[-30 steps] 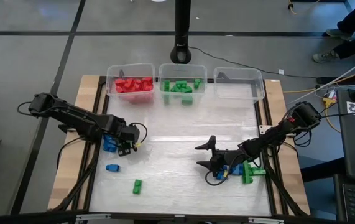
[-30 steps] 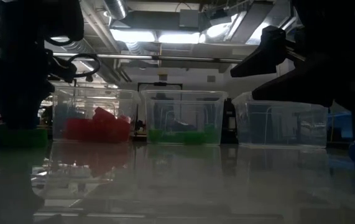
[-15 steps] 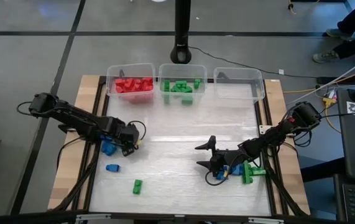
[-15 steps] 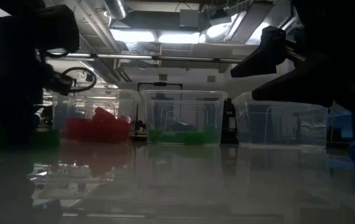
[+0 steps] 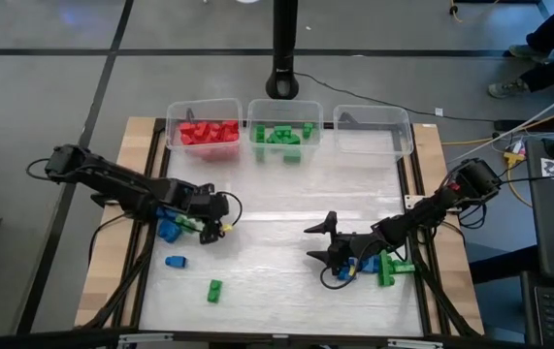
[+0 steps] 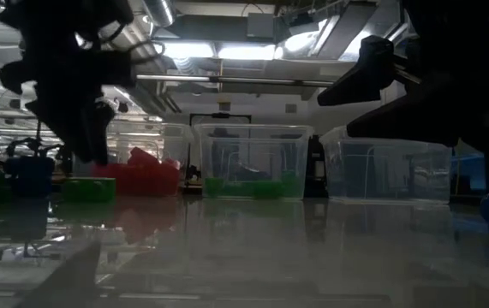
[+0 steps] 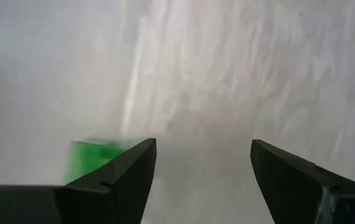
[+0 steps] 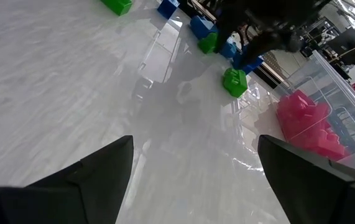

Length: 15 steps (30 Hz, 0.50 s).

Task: Sort blocks
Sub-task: Put the green game piece into the middle transparent bin

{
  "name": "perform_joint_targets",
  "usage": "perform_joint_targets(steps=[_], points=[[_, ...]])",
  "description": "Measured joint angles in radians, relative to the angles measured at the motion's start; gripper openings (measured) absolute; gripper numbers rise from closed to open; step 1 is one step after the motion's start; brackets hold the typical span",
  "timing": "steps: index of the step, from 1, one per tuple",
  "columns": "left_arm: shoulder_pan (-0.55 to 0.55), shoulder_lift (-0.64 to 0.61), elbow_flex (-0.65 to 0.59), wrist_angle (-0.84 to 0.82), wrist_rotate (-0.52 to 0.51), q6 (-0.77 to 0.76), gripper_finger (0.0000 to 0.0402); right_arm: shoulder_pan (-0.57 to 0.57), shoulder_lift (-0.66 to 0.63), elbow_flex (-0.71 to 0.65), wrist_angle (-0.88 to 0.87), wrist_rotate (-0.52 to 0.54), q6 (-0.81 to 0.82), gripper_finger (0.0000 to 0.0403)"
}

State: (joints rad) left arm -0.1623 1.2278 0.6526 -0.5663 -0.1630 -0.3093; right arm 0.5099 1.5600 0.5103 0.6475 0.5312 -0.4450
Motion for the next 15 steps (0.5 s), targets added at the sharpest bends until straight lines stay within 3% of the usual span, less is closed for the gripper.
perform_joint_targets(steps=[5,12,15], points=[[0.003,-0.001,0.063,-0.123,-0.177,0.080,0.0250,0.000,0.000,0.000,0.000,0.000,0.000,0.0344],[0.053,-0.001,-0.025,-0.157,-0.165,0.075,0.0250,0.000,0.000,0.000,-0.002,0.000,0.000,0.0344],[0.067,0.000,-0.062,-0.092,-0.164,0.058,0.0250,0.000,0.000,0.000,-0.002,0.000,0.000,0.0344]])
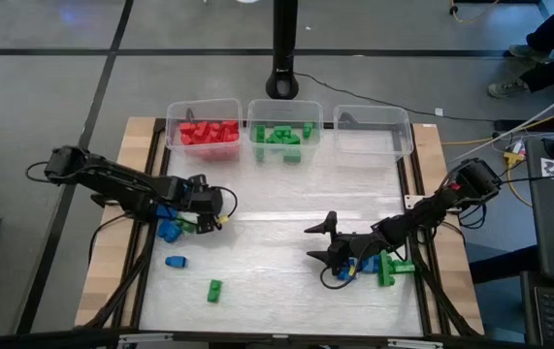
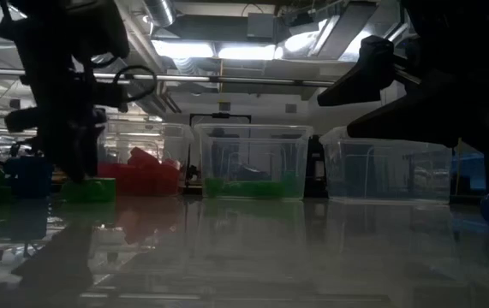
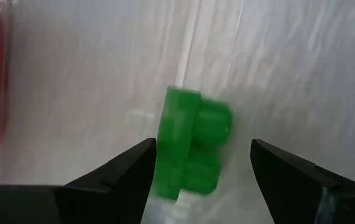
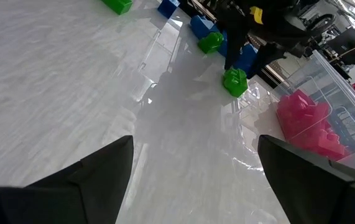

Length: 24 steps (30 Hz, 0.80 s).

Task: Sort blocks
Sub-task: Put the green game piece into the middle transparent bin

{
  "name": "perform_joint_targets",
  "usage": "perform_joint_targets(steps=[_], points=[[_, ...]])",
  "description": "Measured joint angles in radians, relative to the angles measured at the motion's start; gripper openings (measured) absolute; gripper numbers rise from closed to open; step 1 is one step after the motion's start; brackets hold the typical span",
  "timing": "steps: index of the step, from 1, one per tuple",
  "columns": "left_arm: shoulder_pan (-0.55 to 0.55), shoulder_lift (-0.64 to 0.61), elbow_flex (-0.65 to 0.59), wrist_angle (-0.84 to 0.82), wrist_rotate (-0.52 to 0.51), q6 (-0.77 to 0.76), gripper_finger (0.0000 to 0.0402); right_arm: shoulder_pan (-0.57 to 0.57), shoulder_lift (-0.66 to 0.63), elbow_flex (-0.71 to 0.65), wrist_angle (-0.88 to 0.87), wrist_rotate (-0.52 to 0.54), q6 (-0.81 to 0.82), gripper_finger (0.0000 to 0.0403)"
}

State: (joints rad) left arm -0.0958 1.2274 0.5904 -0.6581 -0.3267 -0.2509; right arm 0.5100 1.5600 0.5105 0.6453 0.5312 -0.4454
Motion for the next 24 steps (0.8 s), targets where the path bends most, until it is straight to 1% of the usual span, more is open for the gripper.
perform_joint_targets(steps=[2,5,8,13,18,21,24], points=[[0.009,0.000,-0.014,0.031,-0.007,0.000,0.0250,0.000,0.000,0.000,0.000,0.000,0.000,0.0344],[0.030,0.005,-0.030,0.049,-0.043,0.023,0.0250,0.000,0.000,0.000,0.000,0.000,0.000,0.0344],[0.054,0.005,-0.051,0.066,-0.046,0.045,0.0250,0.000,0.000,0.000,0.000,0.000,0.000,0.0344],[0.086,0.005,-0.108,0.122,0.016,0.042,0.0250,0.000,0.000,0.000,0.001,0.000,0.000,0.0344],[0.091,0.003,-0.129,0.156,0.044,0.001,0.0248,0.000,0.000,0.000,0.001,0.000,0.000,0.0344],[0.091,0.003,-0.131,0.182,0.057,-0.004,0.0225,0.000,0.000,0.000,0.001,0.000,0.000,0.0344],[0.091,0.005,-0.133,0.220,0.070,-0.001,0.0189,0.000,0.000,0.000,0.001,0.000,0.000,0.0344]])
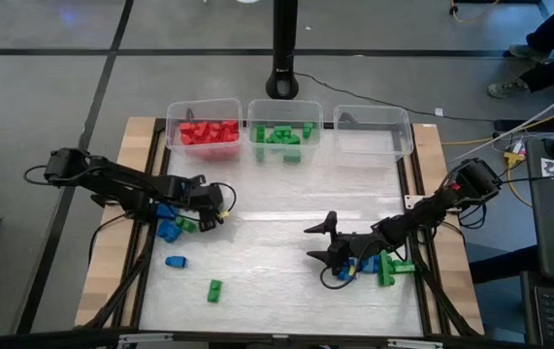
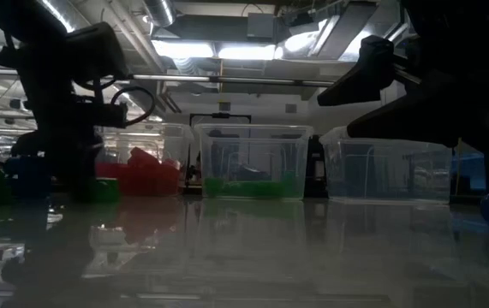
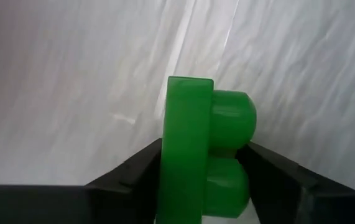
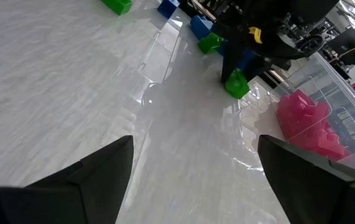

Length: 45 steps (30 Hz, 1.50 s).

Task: Sort blocks
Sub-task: Put the green game piece into the middle transparent bin

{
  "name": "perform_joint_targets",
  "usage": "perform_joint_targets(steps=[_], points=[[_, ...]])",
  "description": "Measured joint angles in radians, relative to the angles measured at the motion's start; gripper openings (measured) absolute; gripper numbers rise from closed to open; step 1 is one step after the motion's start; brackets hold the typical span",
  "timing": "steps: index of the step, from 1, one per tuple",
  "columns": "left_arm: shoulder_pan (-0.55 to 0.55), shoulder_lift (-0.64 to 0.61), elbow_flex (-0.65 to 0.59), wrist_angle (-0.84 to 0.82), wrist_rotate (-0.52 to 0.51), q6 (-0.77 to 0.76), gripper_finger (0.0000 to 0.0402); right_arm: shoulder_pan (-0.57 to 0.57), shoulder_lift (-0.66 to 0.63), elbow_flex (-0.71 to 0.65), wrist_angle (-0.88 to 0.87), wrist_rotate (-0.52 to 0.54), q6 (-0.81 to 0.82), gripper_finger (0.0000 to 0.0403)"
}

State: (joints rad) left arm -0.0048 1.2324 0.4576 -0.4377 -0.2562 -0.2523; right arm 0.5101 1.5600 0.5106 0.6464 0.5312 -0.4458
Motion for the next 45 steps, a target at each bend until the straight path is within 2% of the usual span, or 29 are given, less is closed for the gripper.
perform_joint_targets(steps=[3,9,13,17,23,29,32,35,41,45], points=[[0.000,0.000,0.001,0.038,0.005,-0.002,0.0159,0.000,0.000,0.000,0.000,0.000,0.000,0.0344],[0.000,0.000,0.024,0.132,0.001,0.016,0.0158,0.000,0.000,0.000,0.000,0.000,0.000,0.0344],[0.007,0.000,0.117,0.177,-0.068,0.036,0.0170,0.000,0.000,0.000,0.001,0.000,0.000,0.0344],[0.044,0.000,0.219,0.302,-0.122,0.152,0.0174,0.000,0.000,0.000,0.001,0.000,0.000,0.0344],[0.164,0.000,0.296,0.643,-0.152,0.316,0.0177,0.000,0.000,0.000,0.001,0.000,0.000,0.0344],[0.342,0.019,0.305,0.813,-0.149,0.397,0.0178,0.000,0.000,0.000,0.001,0.000,0.000,0.0344],[0.424,0.062,0.308,0.875,-0.091,0.372,0.0179,0.000,0.000,0.000,0.002,0.000,-0.001,0.0344],[0.473,0.135,0.338,0.883,-0.027,0.341,0.0179,0.000,0.000,0.000,0.005,0.002,-0.001,0.0344],[0.505,0.307,0.437,0.874,-0.020,0.345,0.0180,0.000,0.000,0.000,0.006,0.008,-0.001,0.0344],[0.517,0.386,0.536,0.754,-0.016,0.352,0.0180,0.000,0.000,0.000,0.005,0.011,-0.001,0.0344]])
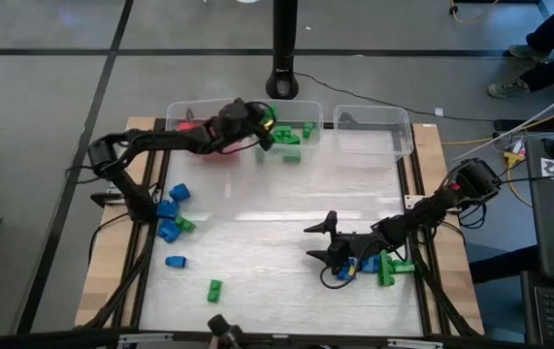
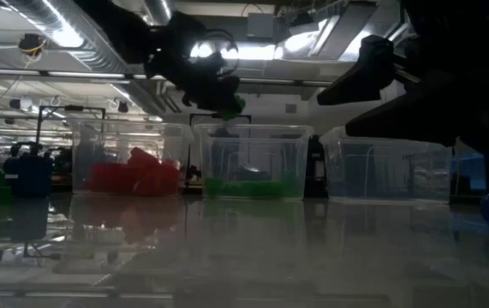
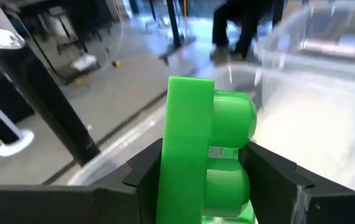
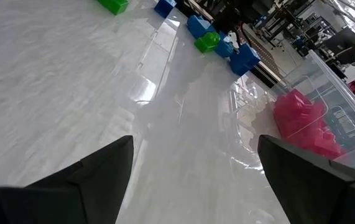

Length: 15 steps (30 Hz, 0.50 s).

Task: Sort blocks
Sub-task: Put the green game piece into the middle transparent bin

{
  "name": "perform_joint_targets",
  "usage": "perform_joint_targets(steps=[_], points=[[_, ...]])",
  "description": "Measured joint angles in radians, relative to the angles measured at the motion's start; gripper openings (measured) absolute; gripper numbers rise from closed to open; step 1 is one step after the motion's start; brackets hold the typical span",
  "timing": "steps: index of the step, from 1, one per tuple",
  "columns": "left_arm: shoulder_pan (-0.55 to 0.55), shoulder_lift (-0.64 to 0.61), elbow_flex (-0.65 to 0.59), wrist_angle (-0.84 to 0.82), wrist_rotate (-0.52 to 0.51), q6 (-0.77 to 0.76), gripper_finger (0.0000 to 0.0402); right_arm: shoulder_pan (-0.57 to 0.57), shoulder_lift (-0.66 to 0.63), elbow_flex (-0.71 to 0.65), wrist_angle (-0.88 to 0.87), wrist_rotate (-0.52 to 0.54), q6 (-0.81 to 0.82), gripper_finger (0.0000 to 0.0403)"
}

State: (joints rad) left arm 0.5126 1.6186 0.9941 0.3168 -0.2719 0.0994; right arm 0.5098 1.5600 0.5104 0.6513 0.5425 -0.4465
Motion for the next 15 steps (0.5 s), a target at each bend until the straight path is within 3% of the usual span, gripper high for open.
perform_joint_targets(steps=[9,15], points=[[0.006,0.021,0.194,-0.351,0.017,0.017,0.0188,0.000,0.000,0.000,-0.003,-0.002,0.004,0.0344],[0.021,0.021,0.228,-0.385,0.016,0.017,0.0258,0.000,0.000,0.000,-0.003,-0.003,0.020,0.0344]])
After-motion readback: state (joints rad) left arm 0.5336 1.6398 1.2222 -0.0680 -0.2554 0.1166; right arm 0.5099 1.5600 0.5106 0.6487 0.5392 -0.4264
